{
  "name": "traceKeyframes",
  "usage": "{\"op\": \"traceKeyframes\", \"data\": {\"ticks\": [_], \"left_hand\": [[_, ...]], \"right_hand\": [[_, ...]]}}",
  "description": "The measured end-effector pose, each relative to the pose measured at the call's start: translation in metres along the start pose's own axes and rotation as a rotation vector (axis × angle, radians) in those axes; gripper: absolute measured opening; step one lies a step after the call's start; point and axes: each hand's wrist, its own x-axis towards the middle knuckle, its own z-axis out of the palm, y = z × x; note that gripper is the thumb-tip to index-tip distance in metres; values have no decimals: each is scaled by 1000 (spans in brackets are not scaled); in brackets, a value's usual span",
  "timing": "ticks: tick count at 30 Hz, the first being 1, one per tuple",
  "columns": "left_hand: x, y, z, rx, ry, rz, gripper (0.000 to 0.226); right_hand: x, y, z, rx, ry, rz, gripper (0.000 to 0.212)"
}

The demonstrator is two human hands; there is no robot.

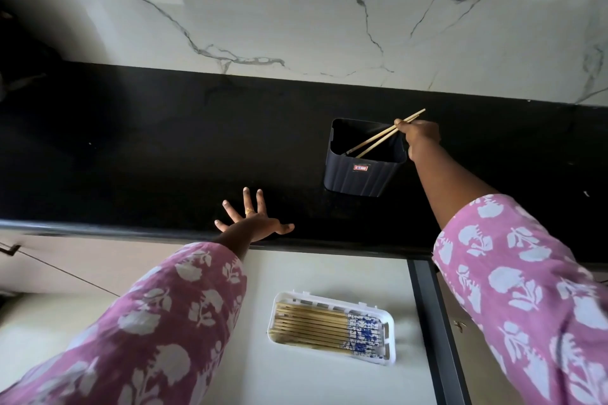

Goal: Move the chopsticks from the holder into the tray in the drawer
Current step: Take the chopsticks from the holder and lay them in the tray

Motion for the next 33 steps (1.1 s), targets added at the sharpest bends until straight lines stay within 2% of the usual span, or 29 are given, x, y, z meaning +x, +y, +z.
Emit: {"op": "traceKeyframes", "data": {"ticks": [4,12,15,17,20,21,23,26,29,33], "left_hand": [[1,-1,0,-1,1,3,108],[-3,-1,-1,-5,4,12,106],[-6,-1,-1,-15,8,17,105],[-7,-1,-1,-19,5,21,104],[-9,-1,-2,-21,4,24,105],[-10,-1,-3,-22,3,25,105],[-10,-1,-3,-18,1,34,105],[-12,-2,-3,-14,4,43,106],[-13,-4,-2,-18,12,52,107],[-16,-5,0,-17,32,60,106]], "right_hand": [[-1,-1,1,59,24,-4,35],[-11,-9,-3,48,130,-63,37],[-14,-15,-9,13,163,-102,32],[-17,-21,-15,38,192,-129,15],[-22,-29,-26,146,227,-142,37],[-25,-32,-31,165,243,-164,38],[-37,-42,-39,197,272,-201,33],[-60,-53,-50,260,291,-290,11],[-80,-60,-59,297,307,-383,19],[-100,-63,-70,341,318,-468,13]]}}
